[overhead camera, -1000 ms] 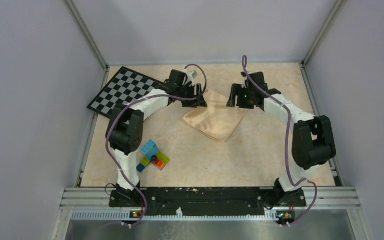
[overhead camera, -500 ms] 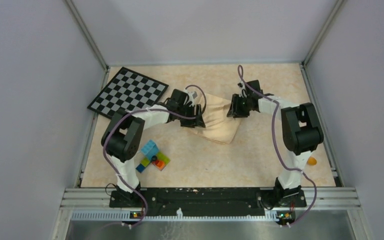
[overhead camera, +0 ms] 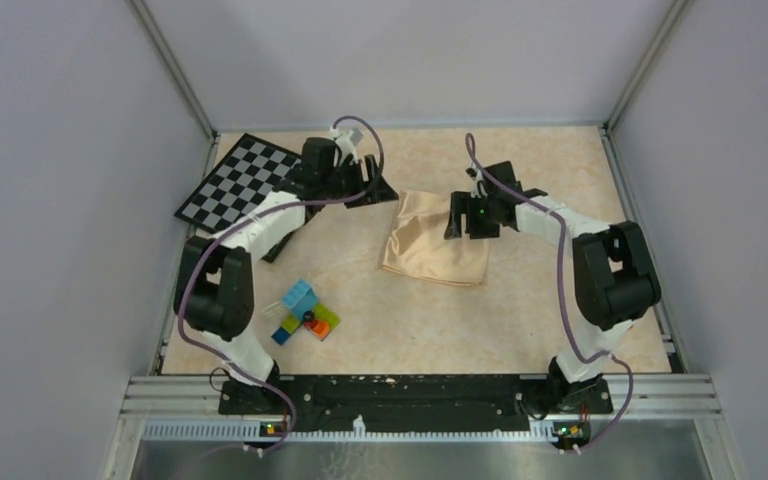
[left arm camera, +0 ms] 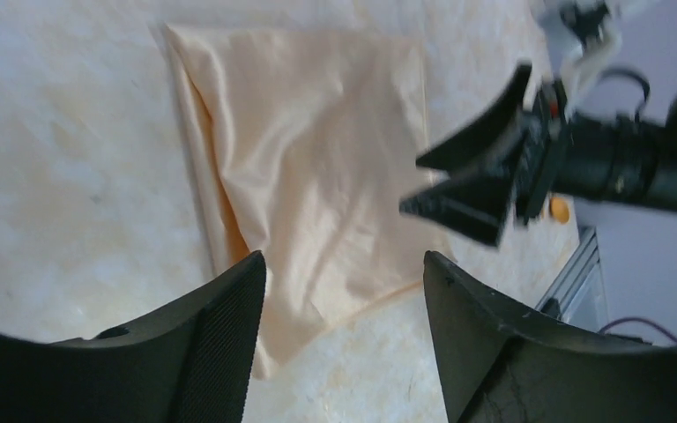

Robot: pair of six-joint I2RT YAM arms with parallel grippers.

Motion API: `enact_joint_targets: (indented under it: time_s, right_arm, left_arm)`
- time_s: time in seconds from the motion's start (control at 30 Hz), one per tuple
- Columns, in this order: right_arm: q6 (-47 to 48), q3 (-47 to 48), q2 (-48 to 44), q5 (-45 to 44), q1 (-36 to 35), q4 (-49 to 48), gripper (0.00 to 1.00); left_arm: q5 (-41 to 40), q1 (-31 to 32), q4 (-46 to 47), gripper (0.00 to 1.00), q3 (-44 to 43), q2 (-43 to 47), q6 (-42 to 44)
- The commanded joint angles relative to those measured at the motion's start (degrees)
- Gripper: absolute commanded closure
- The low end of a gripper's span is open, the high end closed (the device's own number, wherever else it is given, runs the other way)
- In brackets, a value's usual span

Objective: Fold the napkin into a case and place the utensils inside
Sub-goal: Rotate the square-folded napkin at the center of the board.

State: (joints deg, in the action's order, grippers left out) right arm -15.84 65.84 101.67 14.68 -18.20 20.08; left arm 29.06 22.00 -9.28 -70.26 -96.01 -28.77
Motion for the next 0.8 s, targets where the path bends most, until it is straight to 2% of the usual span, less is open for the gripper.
enact_joint_targets:
  time_s: [0.0,0.1,0.17,0.23,0.3,0.47,0.63,0.77]
  right_arm:
    - [-6.48,-3.75,-5.51,2.63,-3.09,-3.43,0.31]
    - [-6.77,-4.21,-4.85,0.34,-3.07,-1.89,0.41]
    - [-6.07,-3.87,-4.8,-1.4,-2.93,0.33,0.45]
    - [-6.61,-4.14,-6.31,-2.13,-2.7,2.63,0.42]
    - [-9.31,-5.47,-9.55,-2.03,-1.78,4.72,0.34]
    - [-18.96,-15.69,-19.96,1.75,3.63,3.5,0.26]
    - [-31.25,-24.98,-27.02,2.42,4.57,1.37,0.28]
    - [-41.61,-32.86,-31.92,3.82,4.56,-6.45,0.35]
  left_arm:
    - [7.19,-3.16,7.8,0.31,-5.63,-9.88,-3.54]
    - [8.76,-2.41,6.32,0.28,-10.76,-17.3,-2.95]
    - [8.27,-1.67,4.4,0.27,-11.16,-18.85,-2.33]
    - [6.7,-0.58,7.1,0.25,-6.08,-15.72,-2.0]
    - [5.05,0.03,7.57,0.22,-1.71,-12.01,-1.39]
    - [2.3,0.26,7.51,0.17,8.36,-2.04,-1.06]
    - [3.18,0.27,8.84,0.22,15.62,1.84,-3.29]
    - [3.68,0.36,12.01,0.29,18.84,2.38,-4.52]
